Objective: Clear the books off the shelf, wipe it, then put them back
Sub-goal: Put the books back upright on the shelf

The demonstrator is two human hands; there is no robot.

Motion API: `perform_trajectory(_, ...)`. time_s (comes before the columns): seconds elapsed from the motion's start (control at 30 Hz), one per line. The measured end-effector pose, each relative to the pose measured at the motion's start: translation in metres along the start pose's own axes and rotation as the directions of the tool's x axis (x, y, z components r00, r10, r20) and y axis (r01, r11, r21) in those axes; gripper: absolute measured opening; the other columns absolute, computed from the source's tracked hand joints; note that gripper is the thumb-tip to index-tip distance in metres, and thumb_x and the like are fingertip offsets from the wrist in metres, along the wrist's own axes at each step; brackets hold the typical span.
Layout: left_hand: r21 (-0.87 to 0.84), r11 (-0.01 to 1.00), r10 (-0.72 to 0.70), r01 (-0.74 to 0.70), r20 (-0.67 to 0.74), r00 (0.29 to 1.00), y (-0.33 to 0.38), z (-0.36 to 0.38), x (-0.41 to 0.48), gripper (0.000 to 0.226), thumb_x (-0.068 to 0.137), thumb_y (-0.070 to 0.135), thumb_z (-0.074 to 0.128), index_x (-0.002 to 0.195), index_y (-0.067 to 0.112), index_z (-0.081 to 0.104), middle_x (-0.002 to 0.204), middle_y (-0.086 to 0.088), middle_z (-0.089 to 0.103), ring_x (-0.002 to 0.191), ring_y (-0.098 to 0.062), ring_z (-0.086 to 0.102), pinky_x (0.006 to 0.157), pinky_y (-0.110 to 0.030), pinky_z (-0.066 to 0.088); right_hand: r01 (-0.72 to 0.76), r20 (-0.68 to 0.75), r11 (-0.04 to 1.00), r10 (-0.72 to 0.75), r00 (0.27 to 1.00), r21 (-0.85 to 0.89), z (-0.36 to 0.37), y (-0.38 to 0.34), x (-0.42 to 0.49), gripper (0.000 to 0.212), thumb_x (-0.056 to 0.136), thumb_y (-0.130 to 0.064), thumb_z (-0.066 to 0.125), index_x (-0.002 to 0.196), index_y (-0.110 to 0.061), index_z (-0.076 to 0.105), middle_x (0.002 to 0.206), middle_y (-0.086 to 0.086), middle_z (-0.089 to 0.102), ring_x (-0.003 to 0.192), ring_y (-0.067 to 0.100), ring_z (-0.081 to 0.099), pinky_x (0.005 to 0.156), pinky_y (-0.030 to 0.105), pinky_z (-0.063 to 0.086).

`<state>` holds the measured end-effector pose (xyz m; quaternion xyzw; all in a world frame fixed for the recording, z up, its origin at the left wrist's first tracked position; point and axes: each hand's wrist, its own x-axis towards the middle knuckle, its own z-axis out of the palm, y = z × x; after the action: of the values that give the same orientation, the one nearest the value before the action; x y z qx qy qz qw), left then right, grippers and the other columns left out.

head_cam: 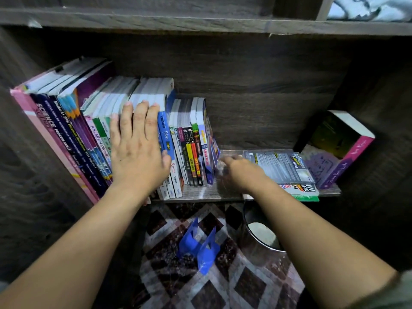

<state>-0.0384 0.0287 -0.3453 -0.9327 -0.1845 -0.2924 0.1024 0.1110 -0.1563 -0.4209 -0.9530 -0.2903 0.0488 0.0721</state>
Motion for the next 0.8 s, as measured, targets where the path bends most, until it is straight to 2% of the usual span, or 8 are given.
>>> perform_trajectory(0.07, 0.004, 1.000, -0.005, 0.005, 0.004, 1.000, 0.001, 0.000, 0.000, 0.095, 0.076, 0.036, 0.064, 0.151, 0.007, 0.014, 0.156, -0.013, 0.018, 0.146, -0.034, 0.007, 0.120, -0.048, 0.001, -0.062, 0.035, 0.996, 0.064, 0.997, -0.064, 0.007, 0.025, -0.004, 0.052, 0.096, -0.023, 0.047, 0.145, -0.031, 0.034, 0.144, 0.010, 0.042, 0.126, 0.033, 0.048, 0.101, 0.043, 0.043)
perform_trajectory(0.13, -0.001, 1.000, -0.012, 0.012, -0.002, 1.000, 0.002, -0.001, 0.001, 0.095, 0.076, 0.035, 0.065, 0.151, 0.008, 0.014, 0.156, -0.013, 0.018, 0.146, -0.034, 0.008, 0.119, -0.048, 0.000, -0.128, 0.099, 0.992, 0.129, 0.987, -0.020, 0.010, 0.048, -0.009, 0.062, 0.092, -0.024, 0.054, 0.148, -0.031, 0.029, 0.150, 0.012, 0.035, 0.132, 0.033, 0.042, 0.106, 0.044, 0.040)
perform_trajectory(0.23, -0.011, 1.000, -0.020, 0.020, -0.016, 1.000, 0.005, 0.001, 0.001, 0.094, 0.074, 0.033, 0.066, 0.150, 0.007, 0.017, 0.154, -0.014, 0.021, 0.145, -0.036, 0.010, 0.119, -0.050, 0.001, -0.185, 0.139, 0.982, 0.187, 0.973, -0.025, 0.013, 0.078, -0.018, 0.079, 0.086, -0.044, 0.065, 0.151, -0.035, 0.020, 0.155, 0.010, 0.025, 0.139, 0.033, 0.030, 0.111, 0.048, 0.033)
perform_trajectory(0.3, -0.018, 0.999, -0.027, 0.026, -0.022, 0.999, 0.006, 0.002, 0.002, 0.094, 0.073, 0.033, 0.066, 0.149, 0.006, 0.018, 0.153, -0.015, 0.022, 0.144, -0.037, 0.012, 0.119, -0.051, 0.002, -0.190, 0.152, 0.979, 0.200, 0.968, -0.078, 0.019, 0.089, -0.022, 0.083, 0.086, -0.059, 0.058, 0.152, -0.038, 0.014, 0.157, 0.008, 0.018, 0.143, 0.033, 0.020, 0.113, 0.050, 0.028)
perform_trajectory(0.37, -0.022, 0.999, -0.036, 0.036, -0.023, 0.999, 0.008, 0.002, 0.002, 0.094, 0.072, 0.033, 0.067, 0.148, 0.006, 0.018, 0.152, -0.015, 0.022, 0.144, -0.038, 0.011, 0.119, -0.052, 0.002, -0.172, 0.174, 0.978, 0.191, 0.966, -0.117, 0.024, 0.094, -0.024, 0.082, 0.087, -0.066, 0.050, 0.153, -0.039, 0.008, 0.161, 0.006, 0.009, 0.147, 0.033, 0.011, 0.115, 0.051, 0.023)
perform_trajectory(0.53, -0.030, 0.999, -0.039, 0.038, -0.041, 0.998, 0.010, 0.003, 0.002, 0.094, 0.071, 0.032, 0.069, 0.147, 0.004, 0.020, 0.151, -0.016, 0.024, 0.144, -0.039, 0.012, 0.119, -0.051, 0.000, -0.110, 0.164, 0.983, 0.134, 0.977, -0.147, 0.028, 0.086, -0.033, 0.078, 0.090, -0.067, 0.041, 0.153, -0.040, 0.004, 0.163, 0.007, 0.003, 0.148, 0.035, 0.007, 0.118, 0.046, 0.018)
perform_trajectory(0.7, -0.037, 0.999, -0.039, 0.037, -0.050, 0.998, 0.010, 0.004, 0.003, 0.094, 0.070, 0.032, 0.069, 0.146, 0.004, 0.021, 0.150, -0.017, 0.025, 0.143, -0.040, 0.014, 0.119, -0.051, 0.000, -0.023, 0.189, 0.966, 0.074, 0.979, -0.258, 0.032, 0.068, -0.042, 0.086, 0.087, -0.070, 0.042, 0.153, -0.039, -0.004, 0.163, 0.009, 0.001, 0.148, 0.036, 0.009, 0.117, 0.043, 0.021)
perform_trajectory(0.8, -0.051, 0.998, -0.045, 0.042, -0.054, 0.998, 0.011, 0.003, 0.003, 0.094, 0.069, 0.031, 0.070, 0.145, 0.003, 0.022, 0.149, -0.018, 0.026, 0.142, -0.041, 0.015, 0.118, -0.052, 0.000, 0.007, 0.152, 0.958, 0.039, 0.988, -0.288, 0.036, 0.065, -0.043, 0.081, 0.090, -0.064, 0.045, 0.153, -0.039, 0.000, 0.162, 0.006, 0.009, 0.146, 0.036, 0.016, 0.112, 0.044, 0.029)
